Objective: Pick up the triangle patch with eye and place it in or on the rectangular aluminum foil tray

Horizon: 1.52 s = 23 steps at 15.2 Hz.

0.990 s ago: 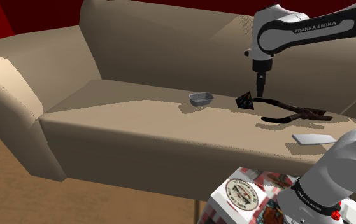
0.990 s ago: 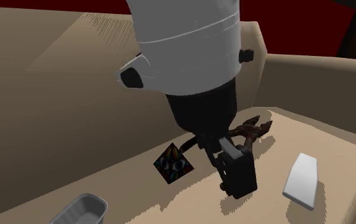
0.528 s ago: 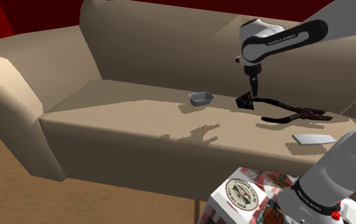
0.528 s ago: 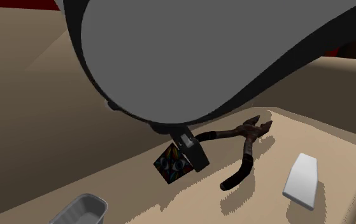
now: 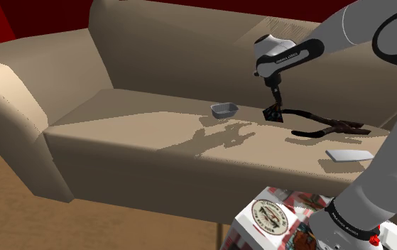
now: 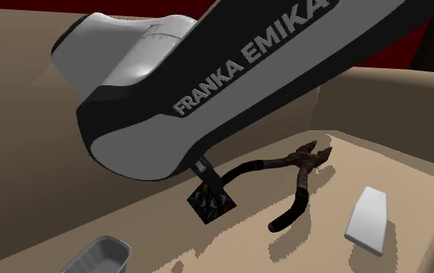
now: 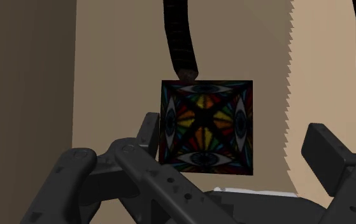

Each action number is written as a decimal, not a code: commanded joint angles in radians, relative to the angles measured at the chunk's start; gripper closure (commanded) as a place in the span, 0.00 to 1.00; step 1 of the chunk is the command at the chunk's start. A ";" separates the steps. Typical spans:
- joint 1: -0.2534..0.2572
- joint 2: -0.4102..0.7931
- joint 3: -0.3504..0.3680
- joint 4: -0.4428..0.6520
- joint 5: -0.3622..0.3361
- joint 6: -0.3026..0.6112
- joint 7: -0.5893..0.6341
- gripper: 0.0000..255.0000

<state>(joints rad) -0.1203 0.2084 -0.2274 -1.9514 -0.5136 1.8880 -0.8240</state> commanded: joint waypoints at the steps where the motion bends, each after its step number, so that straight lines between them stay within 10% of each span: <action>1: -0.006 0.047 -0.003 0.026 -0.013 0.018 -0.012 0.00; 16: -0.027 0.066 -0.018 -0.026 -0.031 0.098 -0.003 0.00; 17: -0.027 0.066 -0.018 -0.026 -0.031 0.098 -0.003 1.00; 23: -0.028 0.066 -0.018 -0.026 -0.031 0.097 -0.003 1.00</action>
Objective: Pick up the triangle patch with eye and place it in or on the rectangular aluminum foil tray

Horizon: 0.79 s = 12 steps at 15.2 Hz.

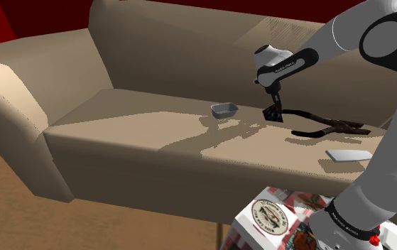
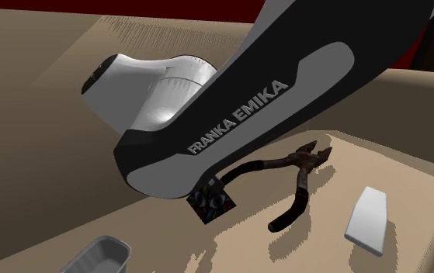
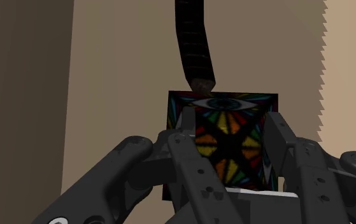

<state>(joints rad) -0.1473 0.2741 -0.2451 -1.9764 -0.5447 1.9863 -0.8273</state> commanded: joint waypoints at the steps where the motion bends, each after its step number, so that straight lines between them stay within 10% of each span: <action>1: -0.001 0.001 -0.001 -0.001 0.000 -0.001 0.000 1.00; 12: 0.007 -0.060 0.001 0.041 0.007 -0.094 -0.044 1.00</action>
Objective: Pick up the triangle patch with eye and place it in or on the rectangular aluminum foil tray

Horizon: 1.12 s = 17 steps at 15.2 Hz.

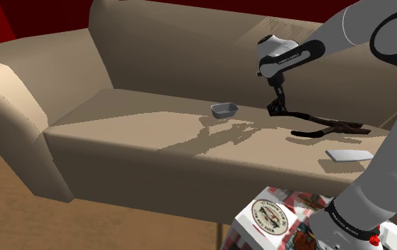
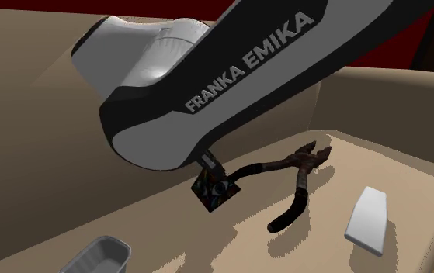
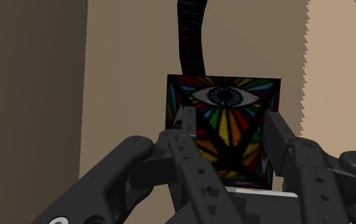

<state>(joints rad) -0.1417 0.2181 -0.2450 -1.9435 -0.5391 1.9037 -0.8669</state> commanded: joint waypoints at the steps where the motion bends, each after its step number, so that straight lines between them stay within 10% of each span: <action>1: 0.002 -0.010 0.001 0.014 0.002 -0.022 -0.010 1.00; 17: 0.014 -0.080 0.004 0.135 0.011 -0.195 -0.092 1.00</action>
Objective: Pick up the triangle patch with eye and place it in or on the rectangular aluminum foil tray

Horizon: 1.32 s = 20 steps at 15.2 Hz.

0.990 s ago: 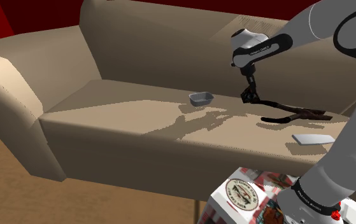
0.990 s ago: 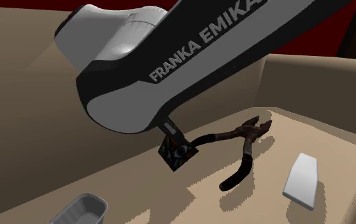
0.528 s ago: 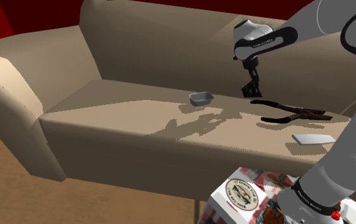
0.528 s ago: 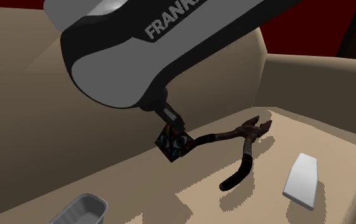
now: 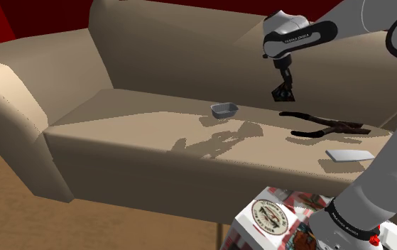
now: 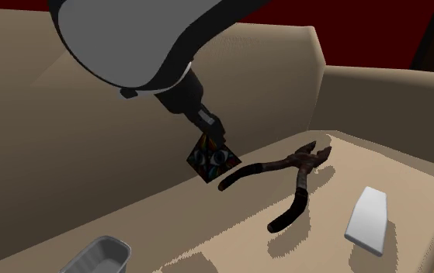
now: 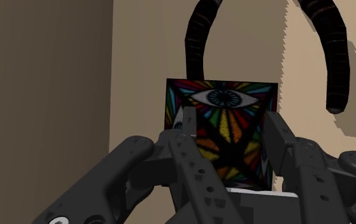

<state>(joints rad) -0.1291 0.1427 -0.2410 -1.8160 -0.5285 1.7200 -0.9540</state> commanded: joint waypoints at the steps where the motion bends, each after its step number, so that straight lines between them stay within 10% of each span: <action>1: 0.001 -0.008 0.001 0.017 0.000 -0.022 -0.010 1.00; 20: 0.202 0.375 0.134 0.650 0.115 -0.406 0.167 1.00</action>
<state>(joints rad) 0.0616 0.4872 -0.1124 -1.2139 -0.4192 1.3375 -0.7975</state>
